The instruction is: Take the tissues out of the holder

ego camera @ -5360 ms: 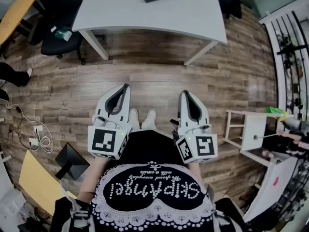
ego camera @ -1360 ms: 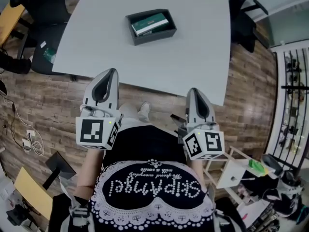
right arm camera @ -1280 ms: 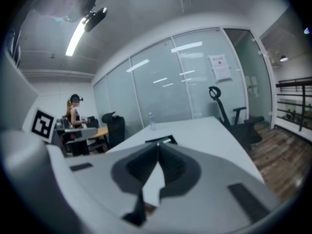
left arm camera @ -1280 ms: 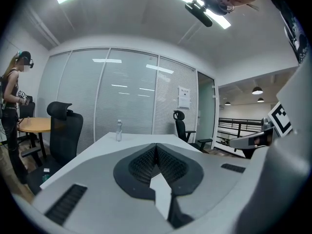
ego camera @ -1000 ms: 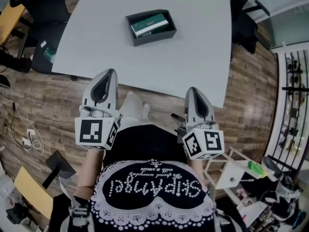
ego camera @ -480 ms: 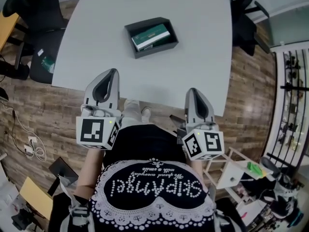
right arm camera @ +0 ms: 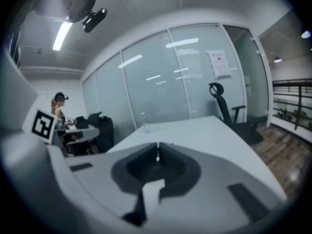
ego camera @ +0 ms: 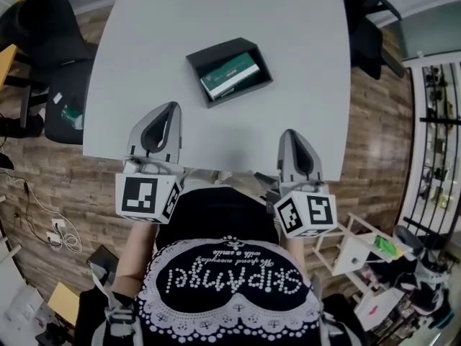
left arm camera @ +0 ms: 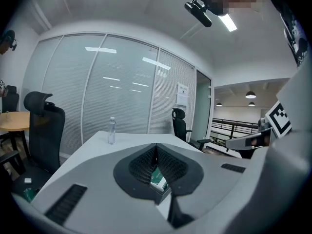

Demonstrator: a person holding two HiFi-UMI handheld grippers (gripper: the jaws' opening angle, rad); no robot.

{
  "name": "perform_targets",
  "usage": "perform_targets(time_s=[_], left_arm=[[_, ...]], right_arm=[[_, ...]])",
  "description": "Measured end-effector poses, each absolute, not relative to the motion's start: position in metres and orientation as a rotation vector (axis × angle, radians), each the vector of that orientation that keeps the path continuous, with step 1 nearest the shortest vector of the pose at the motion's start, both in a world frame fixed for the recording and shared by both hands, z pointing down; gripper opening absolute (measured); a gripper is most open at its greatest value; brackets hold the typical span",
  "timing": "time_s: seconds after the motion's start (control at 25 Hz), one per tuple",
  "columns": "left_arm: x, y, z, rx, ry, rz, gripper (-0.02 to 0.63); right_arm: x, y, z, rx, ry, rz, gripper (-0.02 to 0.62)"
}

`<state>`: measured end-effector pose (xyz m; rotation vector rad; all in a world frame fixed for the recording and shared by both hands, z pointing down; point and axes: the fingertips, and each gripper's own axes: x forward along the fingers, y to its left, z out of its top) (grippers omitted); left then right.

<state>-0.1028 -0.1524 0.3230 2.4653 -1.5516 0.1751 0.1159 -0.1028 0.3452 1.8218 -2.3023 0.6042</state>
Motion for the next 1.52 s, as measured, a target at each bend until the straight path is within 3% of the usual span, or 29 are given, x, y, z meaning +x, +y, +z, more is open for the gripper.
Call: perform_targets(time_s=[1.52], left_arm=[[-0.076, -0.195, 0.345, 2.409, -1.487, 0.266, 0.025]], right_arm=[[0.148, -0.155, 0.357, 1.798, -2.273, 0.665, 0.034]])
